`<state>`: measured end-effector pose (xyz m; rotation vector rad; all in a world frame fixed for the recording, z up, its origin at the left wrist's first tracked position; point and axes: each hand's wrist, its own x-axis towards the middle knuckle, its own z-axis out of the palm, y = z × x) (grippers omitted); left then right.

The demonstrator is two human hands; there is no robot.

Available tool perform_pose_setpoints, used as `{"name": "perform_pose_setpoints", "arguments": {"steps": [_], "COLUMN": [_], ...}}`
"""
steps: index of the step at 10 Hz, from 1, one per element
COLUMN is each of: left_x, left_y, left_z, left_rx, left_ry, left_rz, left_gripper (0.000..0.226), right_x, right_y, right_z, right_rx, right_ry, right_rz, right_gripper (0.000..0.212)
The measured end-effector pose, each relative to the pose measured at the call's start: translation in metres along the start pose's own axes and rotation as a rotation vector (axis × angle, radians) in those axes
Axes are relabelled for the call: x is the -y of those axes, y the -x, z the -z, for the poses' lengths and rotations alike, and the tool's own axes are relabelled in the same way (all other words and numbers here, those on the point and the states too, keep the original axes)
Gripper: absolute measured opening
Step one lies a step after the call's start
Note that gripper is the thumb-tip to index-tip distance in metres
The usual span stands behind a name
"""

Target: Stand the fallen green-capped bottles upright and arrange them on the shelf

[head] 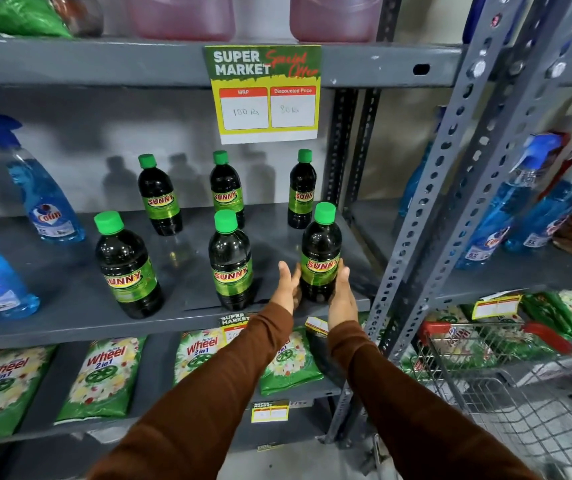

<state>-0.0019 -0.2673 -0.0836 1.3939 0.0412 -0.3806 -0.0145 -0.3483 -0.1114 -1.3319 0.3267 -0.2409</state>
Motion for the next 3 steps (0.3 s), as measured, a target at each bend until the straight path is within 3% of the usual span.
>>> {"name": "perform_pose_setpoints", "arguments": {"steps": [1,3], "left_x": [-0.005,0.011], "left_y": [0.005,0.022], "left_z": [0.001,0.013], "left_rx": [-0.005,-0.137], "left_ry": [0.002,-0.022], "left_rz": [-0.011,-0.157], "left_gripper": [0.065,0.086], "right_x": [0.005,0.002], "right_y": [0.001,0.012], "right_z": [0.0,0.005], "right_rx": [0.015,-0.313], "right_ry": [0.01,0.129], "right_rz": [0.006,0.092], "right_gripper": [0.094,0.039]}}
